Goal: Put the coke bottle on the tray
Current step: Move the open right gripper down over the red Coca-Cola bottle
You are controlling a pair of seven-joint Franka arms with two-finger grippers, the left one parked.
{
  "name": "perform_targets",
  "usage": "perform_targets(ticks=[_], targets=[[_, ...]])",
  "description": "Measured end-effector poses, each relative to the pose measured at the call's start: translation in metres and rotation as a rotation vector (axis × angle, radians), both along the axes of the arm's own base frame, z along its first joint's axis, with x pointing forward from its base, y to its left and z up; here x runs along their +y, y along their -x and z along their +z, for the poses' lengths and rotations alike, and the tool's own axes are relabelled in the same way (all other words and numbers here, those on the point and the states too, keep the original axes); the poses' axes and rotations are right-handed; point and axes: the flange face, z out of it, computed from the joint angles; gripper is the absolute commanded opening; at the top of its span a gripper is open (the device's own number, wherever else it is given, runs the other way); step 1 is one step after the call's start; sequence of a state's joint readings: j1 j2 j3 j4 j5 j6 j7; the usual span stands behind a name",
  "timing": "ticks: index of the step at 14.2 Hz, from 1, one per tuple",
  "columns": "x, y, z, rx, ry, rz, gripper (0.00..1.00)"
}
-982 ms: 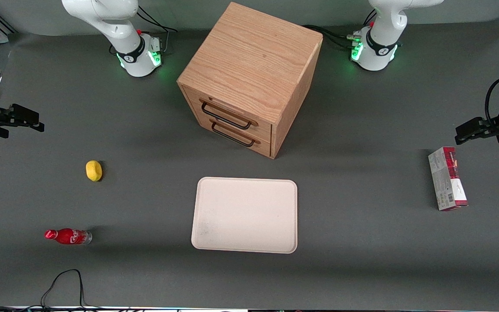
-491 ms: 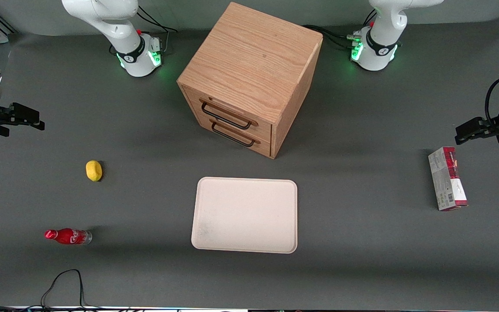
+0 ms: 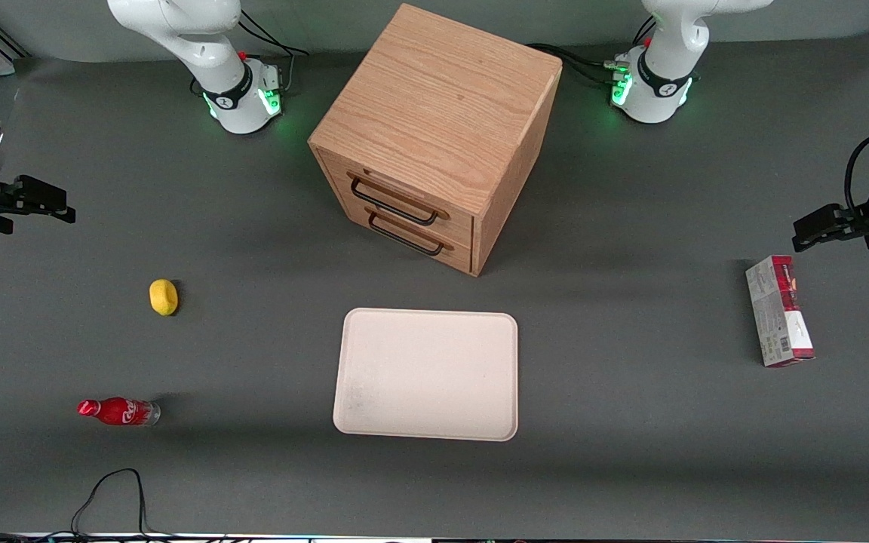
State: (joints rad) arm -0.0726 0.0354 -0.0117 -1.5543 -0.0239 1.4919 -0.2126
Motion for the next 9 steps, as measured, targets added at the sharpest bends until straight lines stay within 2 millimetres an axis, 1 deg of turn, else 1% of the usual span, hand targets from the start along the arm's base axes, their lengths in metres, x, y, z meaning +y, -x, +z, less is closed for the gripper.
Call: perform_targets(ticks=[1, 2, 3, 5, 7, 8, 9], targets=[[-0.006, -0.006, 0.003, -0.009, 0.028, -0.004, 1.0], [-0.013, -0.017, 0.006, -0.021, 0.054, -0.01, 1.0], [-0.022, -0.033, 0.004, -0.028, 0.072, -0.02, 1.0], [-0.049, -0.067, -0.012, -0.024, 0.078, -0.026, 1.0], [-0.077, -0.089, -0.031, 0.006, 0.07, 0.005, 1.0], [-0.085, -0.097, -0.035, 0.008, 0.068, 0.015, 1.0], [-0.086, -0.103, -0.038, 0.007, 0.068, 0.019, 1.0]])
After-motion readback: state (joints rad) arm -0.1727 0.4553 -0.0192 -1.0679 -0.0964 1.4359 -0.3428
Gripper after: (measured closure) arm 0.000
